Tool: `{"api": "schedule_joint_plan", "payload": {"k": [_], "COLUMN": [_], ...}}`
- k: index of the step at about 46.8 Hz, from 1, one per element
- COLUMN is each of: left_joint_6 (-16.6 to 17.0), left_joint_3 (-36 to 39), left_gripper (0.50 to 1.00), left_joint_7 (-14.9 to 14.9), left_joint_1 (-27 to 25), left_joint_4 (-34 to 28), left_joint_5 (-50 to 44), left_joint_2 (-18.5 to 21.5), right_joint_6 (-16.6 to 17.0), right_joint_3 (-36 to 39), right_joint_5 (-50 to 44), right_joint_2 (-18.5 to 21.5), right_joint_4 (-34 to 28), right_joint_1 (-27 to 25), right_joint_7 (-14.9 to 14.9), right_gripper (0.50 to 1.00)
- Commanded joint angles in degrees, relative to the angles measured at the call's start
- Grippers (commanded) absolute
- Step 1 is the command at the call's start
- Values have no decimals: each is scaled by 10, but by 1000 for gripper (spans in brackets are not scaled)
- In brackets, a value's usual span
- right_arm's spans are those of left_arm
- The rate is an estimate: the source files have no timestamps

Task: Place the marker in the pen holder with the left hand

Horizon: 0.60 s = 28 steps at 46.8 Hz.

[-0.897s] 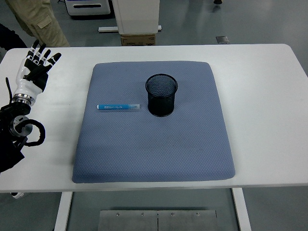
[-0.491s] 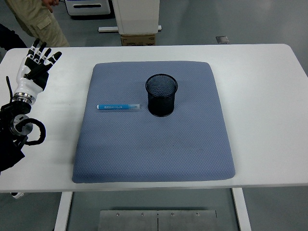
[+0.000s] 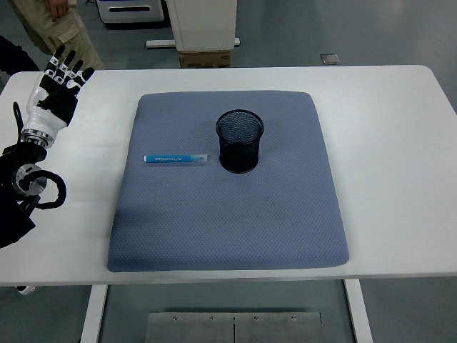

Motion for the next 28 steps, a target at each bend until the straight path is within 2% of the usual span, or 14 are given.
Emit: {"api": "schedule_joint_plan", "payload": {"k": [1, 6, 12, 20, 28], "left_joint_6": [0, 12, 34, 41, 41], "left_joint_3": [0, 5, 28, 128, 225], "left_gripper": [1000, 1000, 1000, 1000, 1000], "left_joint_7": [0, 1, 1, 1, 1], "left_joint_1": [-1, -6, -27, -76, -123], "left_joint_4": [-28, -65, -81, -103, -150], "left_joint_5": [0, 1, 12, 18, 18], "left_joint_2": [12, 25, 26, 47, 87], "right_joint_6": [0, 0, 0, 1, 0], "right_joint_3": [0, 0, 0, 0, 0], "right_joint_5": [0, 1, 0, 0, 0], "right_joint_2": [0, 0, 0, 0, 0], "right_joint_4": [0, 0, 0, 0, -1], "right_joint_1": [0, 0, 0, 0, 0], "right_joint_7": [0, 0, 0, 0, 0], "right_gripper": [1000, 1000, 1000, 1000, 1000]}}
